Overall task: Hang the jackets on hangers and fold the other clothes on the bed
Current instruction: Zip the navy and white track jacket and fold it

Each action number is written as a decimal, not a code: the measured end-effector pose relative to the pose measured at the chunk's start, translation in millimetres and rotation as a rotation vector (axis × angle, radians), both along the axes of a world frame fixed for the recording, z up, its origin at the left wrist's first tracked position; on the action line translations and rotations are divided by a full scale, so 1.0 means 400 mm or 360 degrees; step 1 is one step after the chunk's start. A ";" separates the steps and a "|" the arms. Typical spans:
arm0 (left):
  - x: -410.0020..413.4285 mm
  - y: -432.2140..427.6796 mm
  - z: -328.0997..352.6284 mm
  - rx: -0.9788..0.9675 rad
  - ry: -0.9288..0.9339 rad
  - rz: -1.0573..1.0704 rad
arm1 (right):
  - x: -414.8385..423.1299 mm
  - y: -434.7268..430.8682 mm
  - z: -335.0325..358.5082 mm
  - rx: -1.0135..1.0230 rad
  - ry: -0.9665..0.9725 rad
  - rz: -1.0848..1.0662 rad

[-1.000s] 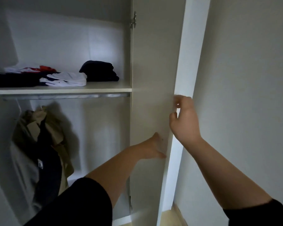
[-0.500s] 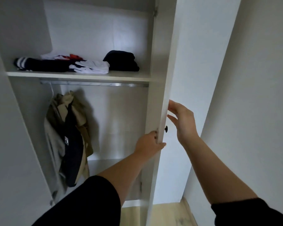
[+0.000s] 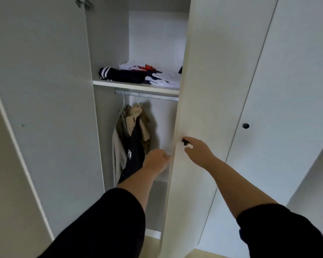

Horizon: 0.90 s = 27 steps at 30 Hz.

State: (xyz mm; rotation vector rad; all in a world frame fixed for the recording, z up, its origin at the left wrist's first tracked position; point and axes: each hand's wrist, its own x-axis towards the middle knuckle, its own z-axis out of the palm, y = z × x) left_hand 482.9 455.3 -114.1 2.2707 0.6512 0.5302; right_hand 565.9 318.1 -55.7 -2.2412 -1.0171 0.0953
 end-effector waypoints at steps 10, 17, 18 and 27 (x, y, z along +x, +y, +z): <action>-0.382 0.435 0.067 -0.0106 -0.0341 0.0695 | -0.284 0.504 0.037 0.0129 -0.0113 0.0466; -0.807 0.756 0.077 -0.0158 -0.0747 0.1311 | -0.511 0.865 0.083 0.0426 0.0277 0.0598; -0.840 0.790 0.080 -0.0241 -0.0772 0.1240 | -0.545 0.907 0.093 0.0445 0.0366 0.0629; -0.838 0.853 0.116 -0.0806 -0.0495 0.0291 | -0.696 1.105 0.106 0.0558 0.0570 0.0554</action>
